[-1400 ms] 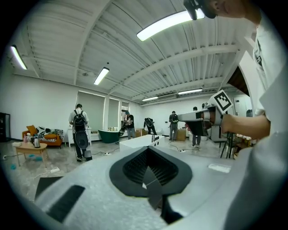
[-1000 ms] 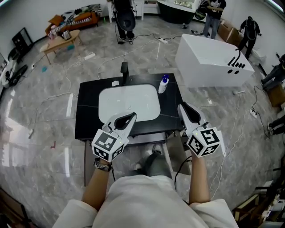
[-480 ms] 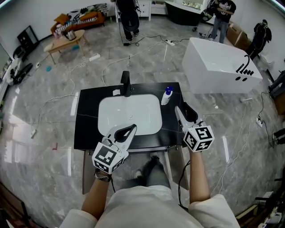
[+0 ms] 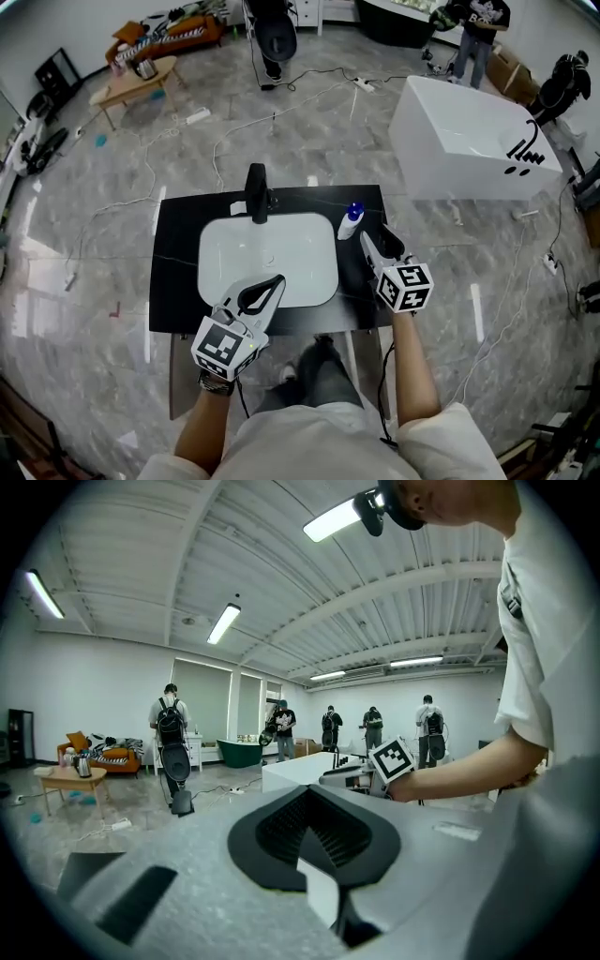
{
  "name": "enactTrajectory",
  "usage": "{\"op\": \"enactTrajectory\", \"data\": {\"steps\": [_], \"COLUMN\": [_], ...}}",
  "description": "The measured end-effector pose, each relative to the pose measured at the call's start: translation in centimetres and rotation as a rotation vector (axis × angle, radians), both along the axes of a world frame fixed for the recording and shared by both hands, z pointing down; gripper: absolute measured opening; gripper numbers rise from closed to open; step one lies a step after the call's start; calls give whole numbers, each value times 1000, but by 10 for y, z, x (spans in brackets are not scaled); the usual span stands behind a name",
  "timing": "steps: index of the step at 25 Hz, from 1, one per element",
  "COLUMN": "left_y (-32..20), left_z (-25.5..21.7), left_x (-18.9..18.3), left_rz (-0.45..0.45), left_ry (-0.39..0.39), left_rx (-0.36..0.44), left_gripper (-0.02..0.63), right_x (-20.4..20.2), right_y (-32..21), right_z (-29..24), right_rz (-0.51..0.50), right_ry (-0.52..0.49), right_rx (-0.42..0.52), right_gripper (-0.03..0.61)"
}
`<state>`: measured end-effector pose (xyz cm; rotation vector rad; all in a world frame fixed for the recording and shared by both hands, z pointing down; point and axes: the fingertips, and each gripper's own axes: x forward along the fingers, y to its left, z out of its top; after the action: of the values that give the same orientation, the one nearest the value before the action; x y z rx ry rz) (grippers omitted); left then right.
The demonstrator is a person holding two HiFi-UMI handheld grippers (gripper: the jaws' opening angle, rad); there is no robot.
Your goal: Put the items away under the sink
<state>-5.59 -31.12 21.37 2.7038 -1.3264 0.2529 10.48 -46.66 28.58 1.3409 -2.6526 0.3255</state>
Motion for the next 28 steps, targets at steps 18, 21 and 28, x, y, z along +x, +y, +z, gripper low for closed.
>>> {"op": "enactTrajectory", "data": {"steps": [18,21,28], "left_y": [-65,-70,-78], "left_z": [33,34,39], "left_x": [-20,-19,-18], "left_rz": [-93,-90,-93], "left_ry": [8,19,21], "left_rx": [-96,-100,-115], "left_gripper": [2,3,3], "right_x": [-22,-29,-35], "right_y": [-76,-82,-93], "right_z": [75,76,77], "right_rz": [-79,-98,-123], "right_ry": [40,31,66], "right_rx": [-106,-95,-74], "right_gripper": [199,202,195]}}
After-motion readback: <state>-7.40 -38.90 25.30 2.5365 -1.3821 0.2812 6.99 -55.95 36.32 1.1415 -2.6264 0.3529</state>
